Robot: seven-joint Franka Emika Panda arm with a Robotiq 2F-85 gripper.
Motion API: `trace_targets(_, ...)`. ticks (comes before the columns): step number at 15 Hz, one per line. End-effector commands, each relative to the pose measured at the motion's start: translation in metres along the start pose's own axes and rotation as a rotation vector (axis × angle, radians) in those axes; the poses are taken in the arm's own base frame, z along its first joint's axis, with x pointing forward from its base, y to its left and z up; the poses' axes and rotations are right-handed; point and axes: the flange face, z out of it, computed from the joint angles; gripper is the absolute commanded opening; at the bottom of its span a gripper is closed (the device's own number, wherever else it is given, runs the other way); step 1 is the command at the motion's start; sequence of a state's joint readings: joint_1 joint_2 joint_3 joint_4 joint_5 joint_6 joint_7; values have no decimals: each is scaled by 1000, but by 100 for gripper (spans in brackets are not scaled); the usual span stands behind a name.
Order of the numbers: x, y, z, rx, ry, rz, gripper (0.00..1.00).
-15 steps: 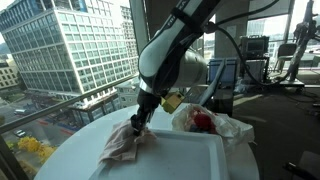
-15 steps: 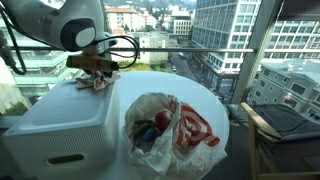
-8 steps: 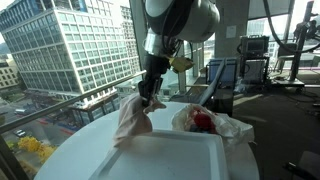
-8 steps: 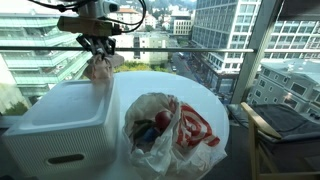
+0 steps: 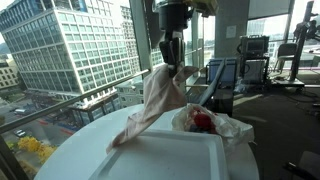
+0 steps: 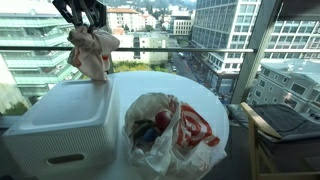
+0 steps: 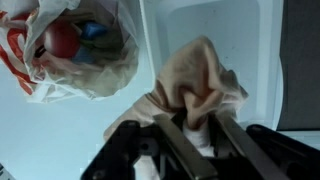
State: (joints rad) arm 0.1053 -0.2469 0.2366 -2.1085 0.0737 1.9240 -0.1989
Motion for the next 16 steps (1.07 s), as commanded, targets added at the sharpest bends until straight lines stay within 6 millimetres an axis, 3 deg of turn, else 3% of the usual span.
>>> trace_targets(1,-14,-8,-31,-67,-107,20,8)
trace_targets(5,-28,-18,-44,-103,-219,7,9)
trace_targets(7,-25,-16,-33,-79,-260,-14,9)
trace_targets(16,2,-6,85,37,-124,-191,6)
